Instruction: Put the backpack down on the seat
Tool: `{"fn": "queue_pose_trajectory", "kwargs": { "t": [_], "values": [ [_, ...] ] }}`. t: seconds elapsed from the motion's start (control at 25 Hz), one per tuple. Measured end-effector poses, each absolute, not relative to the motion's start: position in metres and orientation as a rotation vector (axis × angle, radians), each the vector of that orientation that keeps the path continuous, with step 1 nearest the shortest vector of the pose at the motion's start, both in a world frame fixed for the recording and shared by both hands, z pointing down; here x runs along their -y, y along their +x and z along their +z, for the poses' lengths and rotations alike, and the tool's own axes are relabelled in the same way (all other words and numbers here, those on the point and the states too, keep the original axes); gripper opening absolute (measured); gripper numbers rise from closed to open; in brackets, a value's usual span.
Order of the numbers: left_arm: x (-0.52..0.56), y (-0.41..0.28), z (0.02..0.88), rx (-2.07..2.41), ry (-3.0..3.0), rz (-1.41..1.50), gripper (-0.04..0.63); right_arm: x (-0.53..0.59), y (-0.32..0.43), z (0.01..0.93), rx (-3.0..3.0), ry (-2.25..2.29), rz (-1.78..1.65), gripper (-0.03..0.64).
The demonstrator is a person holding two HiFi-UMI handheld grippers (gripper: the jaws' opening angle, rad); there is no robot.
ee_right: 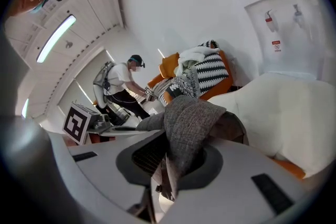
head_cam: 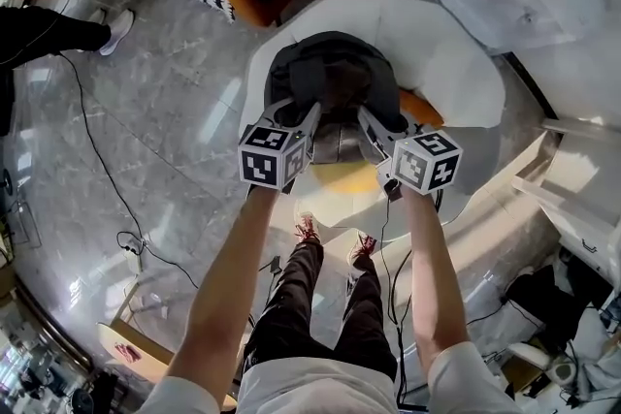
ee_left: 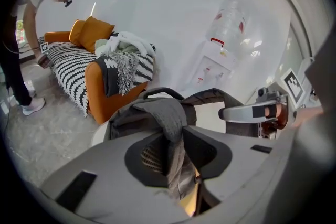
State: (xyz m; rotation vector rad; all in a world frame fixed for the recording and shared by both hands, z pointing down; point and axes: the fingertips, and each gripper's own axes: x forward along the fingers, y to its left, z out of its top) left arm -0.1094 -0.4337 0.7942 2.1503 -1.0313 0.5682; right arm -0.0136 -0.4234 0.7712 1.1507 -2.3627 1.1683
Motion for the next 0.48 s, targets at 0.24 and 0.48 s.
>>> {"fn": "queue_pose_trajectory", "kwargs": {
  "t": [0.24, 0.48],
  "values": [
    [0.442, -0.116, 0.799, 1.058, 2.122, 0.582, 0.119, 0.427, -0.011, 0.781, 2.335, 1.166, 1.151, 0.060],
    [0.444, -0.117, 0.805, 1.049, 2.091, 0.556, 0.226, 0.427, -0.006, 0.788, 2.324, 1.207, 1.157, 0.106]
  ]
}}
